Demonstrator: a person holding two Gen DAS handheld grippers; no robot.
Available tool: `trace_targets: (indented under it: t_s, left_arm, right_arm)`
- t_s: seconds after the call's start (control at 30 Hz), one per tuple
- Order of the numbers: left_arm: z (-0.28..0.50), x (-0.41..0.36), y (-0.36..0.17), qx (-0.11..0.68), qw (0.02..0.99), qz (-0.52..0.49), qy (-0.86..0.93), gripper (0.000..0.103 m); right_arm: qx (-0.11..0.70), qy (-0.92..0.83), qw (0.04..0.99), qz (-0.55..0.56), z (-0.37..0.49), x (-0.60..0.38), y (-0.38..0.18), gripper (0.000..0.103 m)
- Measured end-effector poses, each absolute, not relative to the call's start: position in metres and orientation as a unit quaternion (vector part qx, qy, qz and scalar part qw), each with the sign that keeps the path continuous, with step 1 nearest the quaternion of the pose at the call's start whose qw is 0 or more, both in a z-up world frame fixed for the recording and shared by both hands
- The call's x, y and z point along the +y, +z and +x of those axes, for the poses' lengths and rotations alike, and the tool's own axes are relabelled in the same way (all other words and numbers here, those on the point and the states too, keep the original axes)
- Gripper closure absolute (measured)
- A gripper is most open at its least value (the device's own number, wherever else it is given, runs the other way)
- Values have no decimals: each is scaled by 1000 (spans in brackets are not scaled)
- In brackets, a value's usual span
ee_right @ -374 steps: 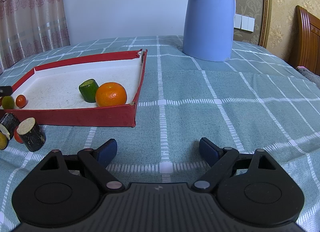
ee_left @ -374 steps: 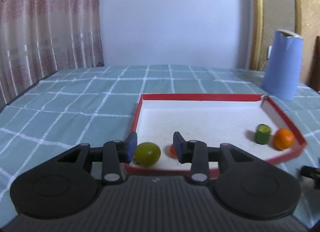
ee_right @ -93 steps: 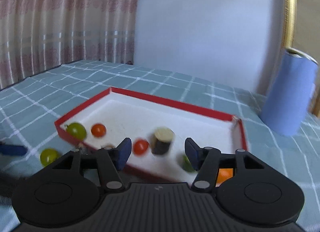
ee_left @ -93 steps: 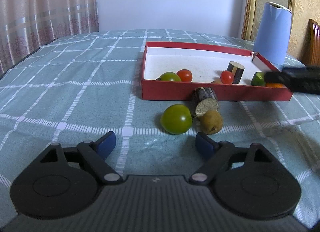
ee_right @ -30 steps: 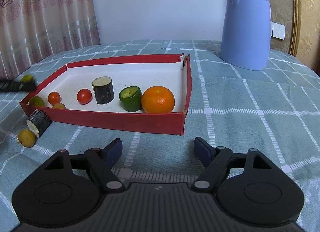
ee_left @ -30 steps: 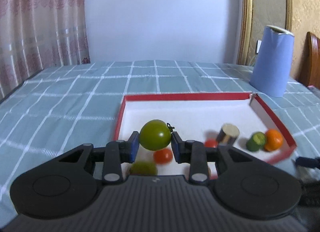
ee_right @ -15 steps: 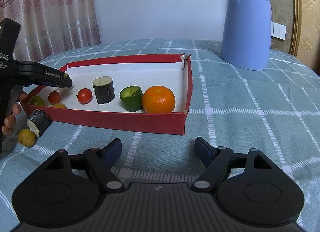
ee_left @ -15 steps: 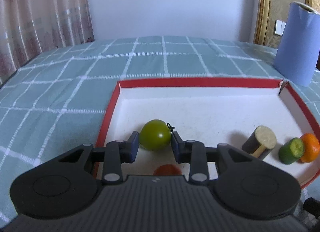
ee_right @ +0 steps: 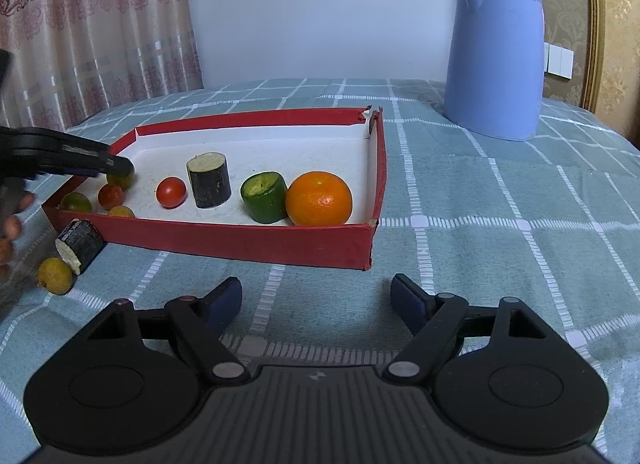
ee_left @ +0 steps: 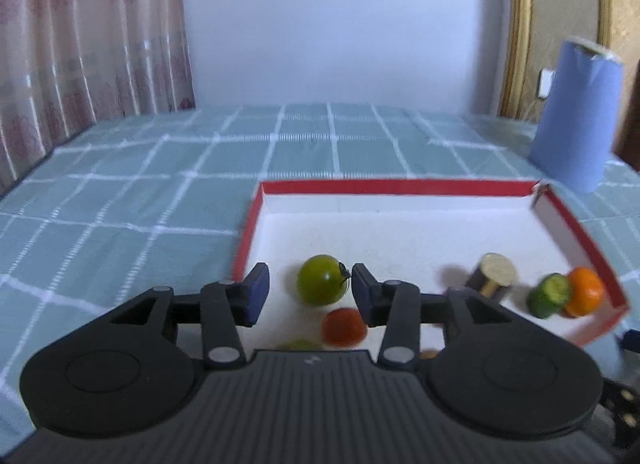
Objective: Organize fruits
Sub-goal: 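Withdraw the left gripper from the tray, then grasp the small yellow-brown fruit with the right gripper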
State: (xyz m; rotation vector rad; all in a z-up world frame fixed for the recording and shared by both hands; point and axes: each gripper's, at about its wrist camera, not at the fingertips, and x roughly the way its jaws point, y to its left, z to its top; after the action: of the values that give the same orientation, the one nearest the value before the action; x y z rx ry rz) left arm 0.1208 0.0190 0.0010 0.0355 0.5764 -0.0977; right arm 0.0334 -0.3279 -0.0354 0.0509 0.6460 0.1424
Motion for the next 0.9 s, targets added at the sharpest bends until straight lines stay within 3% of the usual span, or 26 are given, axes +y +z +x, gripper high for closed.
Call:
trace_targets:
  t_s: [0.4,0.77,0.9]
  left_arm:
    - [30,60,-9,286,957,8,-45,52]
    - [44,84,-36,322,947,-5,2,51]
    - [47,83,-40,317,948,-1,12,42]
  right_arm:
    - [317,71,946,25,33,-328,-35,21]
    - [296,140,944,42,10,-295,-22,21]
    - [280,181,943,5,0,-256,-14,21]
